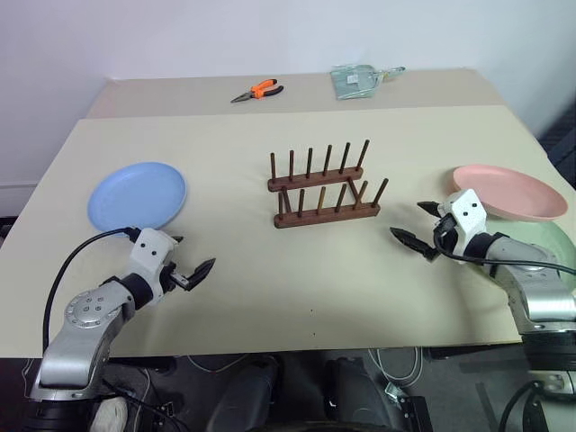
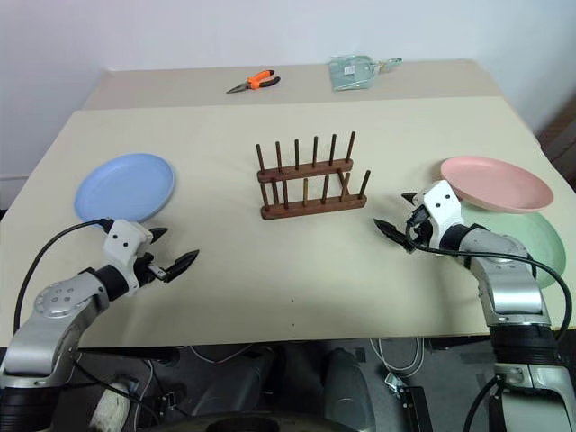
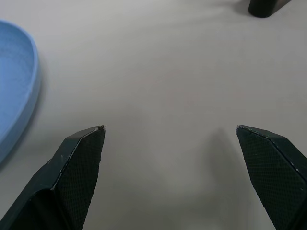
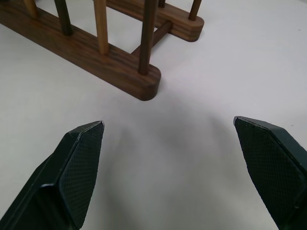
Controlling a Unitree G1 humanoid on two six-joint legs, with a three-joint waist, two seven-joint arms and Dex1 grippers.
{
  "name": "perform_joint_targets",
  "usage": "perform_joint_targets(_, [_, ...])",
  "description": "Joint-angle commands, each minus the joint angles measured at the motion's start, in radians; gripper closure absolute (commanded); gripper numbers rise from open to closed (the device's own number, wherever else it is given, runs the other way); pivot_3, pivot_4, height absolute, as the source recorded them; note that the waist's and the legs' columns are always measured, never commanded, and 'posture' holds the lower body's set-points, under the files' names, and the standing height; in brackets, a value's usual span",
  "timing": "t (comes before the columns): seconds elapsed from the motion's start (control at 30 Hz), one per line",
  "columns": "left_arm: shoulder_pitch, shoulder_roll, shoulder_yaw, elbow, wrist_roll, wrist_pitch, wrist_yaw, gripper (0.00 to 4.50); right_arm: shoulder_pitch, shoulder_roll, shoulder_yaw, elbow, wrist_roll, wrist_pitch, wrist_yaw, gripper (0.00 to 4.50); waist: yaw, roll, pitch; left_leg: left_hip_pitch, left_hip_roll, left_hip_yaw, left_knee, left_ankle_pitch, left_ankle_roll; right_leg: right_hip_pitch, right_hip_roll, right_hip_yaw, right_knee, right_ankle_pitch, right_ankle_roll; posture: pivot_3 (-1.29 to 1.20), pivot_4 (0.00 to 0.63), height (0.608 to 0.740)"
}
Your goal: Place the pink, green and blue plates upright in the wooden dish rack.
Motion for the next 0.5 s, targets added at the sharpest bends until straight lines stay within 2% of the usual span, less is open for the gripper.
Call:
perform_joint_targets(0.03, [-0.015, -0.001, -0.019, -0.018, 0.009, -0.005, 0.005, 0.00, -0.048, 0.020, 0.021, 0.022, -0.061, -0.059, -0.054, 0.08, -0.001, 0.000, 0.000, 0.000, 0.000, 0.000, 0.000, 0.000, 0.000, 0.000, 0.000, 0.000, 0.000, 0.000, 0.000, 0.00, 0.150, 0.729])
perform_joint_targets(0.3, [-0.093, -0.017, -0.088, 0.022, 0.003, -0.009, -0.027, 0.00, -0.097, 0.039, 0.048, 0.062, -0.074, -0.045, -0.053, 0.08, 0.003, 0.000, 0.000, 0.000, 0.000, 0.000, 0.000, 0.000, 0.000, 0.000, 0.000, 0.000, 0.000, 0.002, 0.002, 0.00, 0.150, 0.729])
perform_joint_targets(0.5, [-0.282, -0.052, -0.248, 0.206, 0.062, -0.035, -0.096, 0.00, -0.057, 0.063, 0.054, -0.020, -0.097, -0.050, -0.104, 0.08, 0.004, 0.000, 0.000, 0.000, 0.000, 0.000, 0.001, 0.000, 0.000, 0.000, 0.000, 0.000, 0.001, 0.002, 0.002, 0.00, 0.150, 0.729])
